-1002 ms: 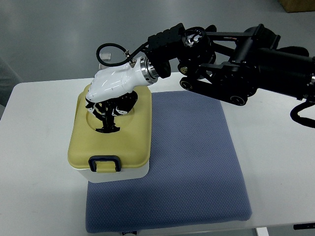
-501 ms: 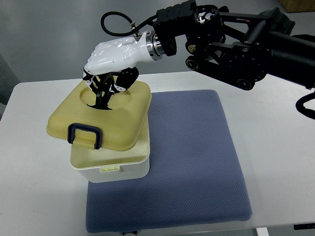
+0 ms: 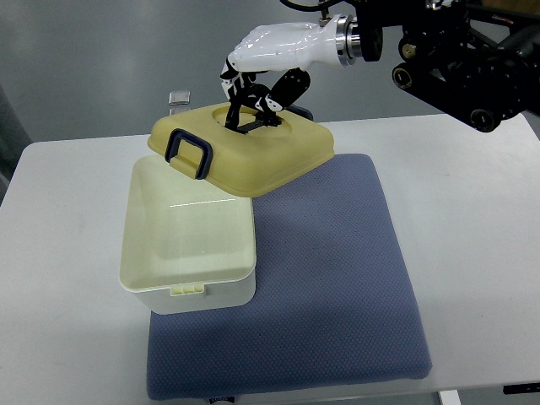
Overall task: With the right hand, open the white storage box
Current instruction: 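Lift the yellow lid up off the white box with the right hand, then carry the lid away from the box and lower it onto the cushion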
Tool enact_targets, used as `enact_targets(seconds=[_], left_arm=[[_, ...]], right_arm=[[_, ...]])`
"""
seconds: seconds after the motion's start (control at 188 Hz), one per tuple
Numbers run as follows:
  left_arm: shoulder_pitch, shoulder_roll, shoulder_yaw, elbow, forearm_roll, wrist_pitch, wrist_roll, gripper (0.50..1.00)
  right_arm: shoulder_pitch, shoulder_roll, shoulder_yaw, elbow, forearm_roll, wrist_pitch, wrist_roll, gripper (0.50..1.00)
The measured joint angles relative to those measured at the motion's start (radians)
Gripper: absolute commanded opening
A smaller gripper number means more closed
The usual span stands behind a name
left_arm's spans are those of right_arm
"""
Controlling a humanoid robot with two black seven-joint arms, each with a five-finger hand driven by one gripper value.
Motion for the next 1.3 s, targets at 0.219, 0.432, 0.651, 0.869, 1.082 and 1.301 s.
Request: enact_targets(seconds=[0.219, 0.432, 0.651, 0.869, 1.082, 1.301], left_arm=[[0.000, 0.000, 0.000, 0.000, 0.000, 0.000, 0.000, 1.000], [0.000, 0.000, 0.000, 0.000, 0.000, 0.000, 0.000, 1.000], [0.000, 0.000, 0.000, 0.000, 0.000, 0.000, 0.000, 1.000], [0.000, 0.000, 0.000, 0.000, 0.000, 0.000, 0.000, 1.000], [0.000, 0.000, 0.000, 0.000, 0.000, 0.000, 0.000, 1.000], [0.000, 0.000, 0.000, 0.000, 0.000, 0.000, 0.000, 1.000]], right_arm=[[-0.057, -0.056, 0.000, -0.020, 0.000, -0.035, 0.001, 0.500], [-0.119, -0.103, 0.000, -0.028, 0.001, -0.067, 0.012, 0.500], [-0.180, -0.122, -0.007, -0.032, 0.000, -0.104, 0.019, 0.500], [-0.233, -0.134, -0.022, -0.036, -0.005, -0.140, 0.021, 0.500], [-0.275, -0.136, -0.024, -0.039, -0.009, -0.161, 0.021, 0.500], [-0.305, -0.137, -0.026, -0.048, -0.017, -0.174, 0.032, 0.500]])
